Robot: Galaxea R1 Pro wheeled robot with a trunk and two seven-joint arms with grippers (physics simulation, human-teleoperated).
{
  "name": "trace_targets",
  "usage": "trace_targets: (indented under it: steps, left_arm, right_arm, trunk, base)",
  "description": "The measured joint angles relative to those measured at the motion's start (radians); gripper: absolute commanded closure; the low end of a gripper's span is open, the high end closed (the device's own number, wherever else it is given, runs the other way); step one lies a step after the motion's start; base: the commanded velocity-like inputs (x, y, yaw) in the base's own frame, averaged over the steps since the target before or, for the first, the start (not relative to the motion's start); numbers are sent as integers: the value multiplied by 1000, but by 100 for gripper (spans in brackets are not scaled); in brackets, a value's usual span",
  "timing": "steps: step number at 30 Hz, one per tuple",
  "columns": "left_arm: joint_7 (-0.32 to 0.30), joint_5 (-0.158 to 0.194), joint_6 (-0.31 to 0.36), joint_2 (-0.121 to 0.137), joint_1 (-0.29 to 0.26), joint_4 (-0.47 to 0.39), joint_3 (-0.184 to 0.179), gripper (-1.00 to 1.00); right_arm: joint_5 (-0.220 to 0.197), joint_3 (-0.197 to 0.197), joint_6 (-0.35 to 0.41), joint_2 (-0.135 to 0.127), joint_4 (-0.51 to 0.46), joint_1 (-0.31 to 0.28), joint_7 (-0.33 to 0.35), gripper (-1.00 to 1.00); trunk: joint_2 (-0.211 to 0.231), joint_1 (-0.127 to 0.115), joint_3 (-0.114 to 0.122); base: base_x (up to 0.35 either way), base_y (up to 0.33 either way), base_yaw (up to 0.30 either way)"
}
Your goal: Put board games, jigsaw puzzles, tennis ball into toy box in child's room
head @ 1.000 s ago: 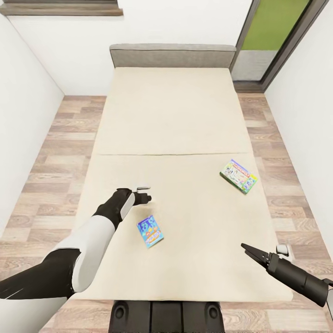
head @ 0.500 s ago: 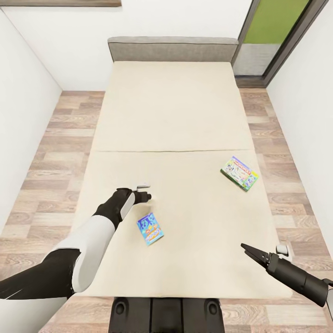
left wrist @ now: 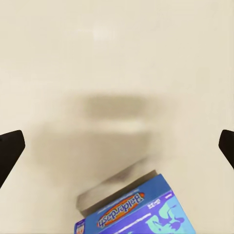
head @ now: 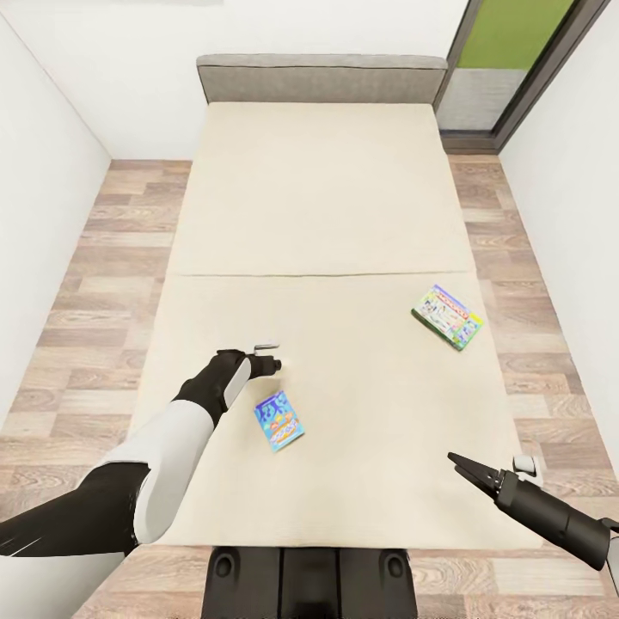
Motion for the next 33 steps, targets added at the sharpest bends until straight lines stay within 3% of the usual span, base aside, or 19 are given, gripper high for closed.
trace_targets:
  steps: [33]
  left_arm:
    - [-2, 2, -10, 0, 0, 2, 0, -100]
  right_arm:
    - [0, -1, 0, 0, 0, 0, 0, -100]
  trunk:
    - [0, 0, -54]
  base:
    - [0, 0, 0]
